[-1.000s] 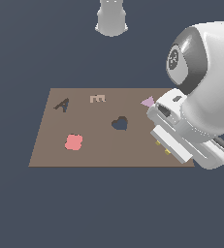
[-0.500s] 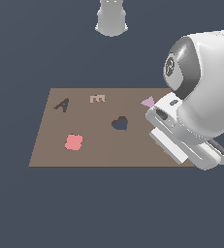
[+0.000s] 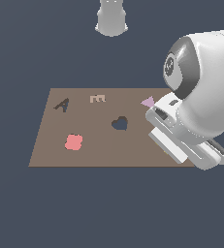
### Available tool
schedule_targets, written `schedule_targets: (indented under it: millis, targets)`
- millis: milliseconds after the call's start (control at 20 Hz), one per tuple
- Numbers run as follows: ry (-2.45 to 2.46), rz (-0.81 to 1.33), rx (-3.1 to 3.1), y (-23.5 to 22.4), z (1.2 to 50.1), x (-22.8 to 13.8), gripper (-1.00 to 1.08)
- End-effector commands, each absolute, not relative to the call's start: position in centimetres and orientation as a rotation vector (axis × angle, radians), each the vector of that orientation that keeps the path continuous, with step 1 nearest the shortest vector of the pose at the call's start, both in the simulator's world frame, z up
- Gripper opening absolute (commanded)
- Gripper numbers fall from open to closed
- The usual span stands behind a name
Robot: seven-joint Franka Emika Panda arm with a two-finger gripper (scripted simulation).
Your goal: Insert a designated object into the corresponding slot on a board.
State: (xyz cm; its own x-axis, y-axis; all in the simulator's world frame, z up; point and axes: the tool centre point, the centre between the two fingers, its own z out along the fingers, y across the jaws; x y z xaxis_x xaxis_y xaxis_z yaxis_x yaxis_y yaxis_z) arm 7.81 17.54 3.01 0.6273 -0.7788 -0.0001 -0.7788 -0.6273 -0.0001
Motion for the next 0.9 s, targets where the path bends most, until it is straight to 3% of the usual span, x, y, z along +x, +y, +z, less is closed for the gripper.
schedule_targets:
  millis: [0, 850]
  targets:
    - [1.353, 0.0, -2.835, 17.4, 3.0, 7.7, -1.0]
    - [1.223, 0.0, -2.894, 11.8, 3.2, 3.5, -1.0]
